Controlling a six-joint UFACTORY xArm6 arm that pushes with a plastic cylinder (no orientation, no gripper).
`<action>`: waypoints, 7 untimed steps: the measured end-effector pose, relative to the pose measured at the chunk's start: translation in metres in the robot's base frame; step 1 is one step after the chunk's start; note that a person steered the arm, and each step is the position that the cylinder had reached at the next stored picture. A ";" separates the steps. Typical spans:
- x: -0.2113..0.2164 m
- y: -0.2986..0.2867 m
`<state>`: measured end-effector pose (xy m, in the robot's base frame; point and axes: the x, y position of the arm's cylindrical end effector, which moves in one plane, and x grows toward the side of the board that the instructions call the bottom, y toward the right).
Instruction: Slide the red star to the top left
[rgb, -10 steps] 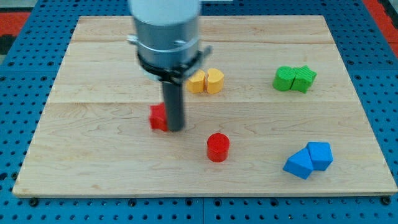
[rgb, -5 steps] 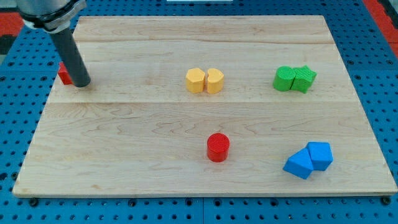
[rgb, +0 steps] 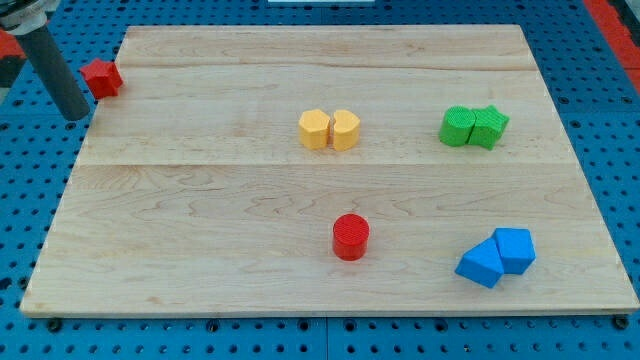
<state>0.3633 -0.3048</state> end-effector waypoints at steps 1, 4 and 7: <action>-0.062 0.008; -0.098 0.012; -0.074 0.075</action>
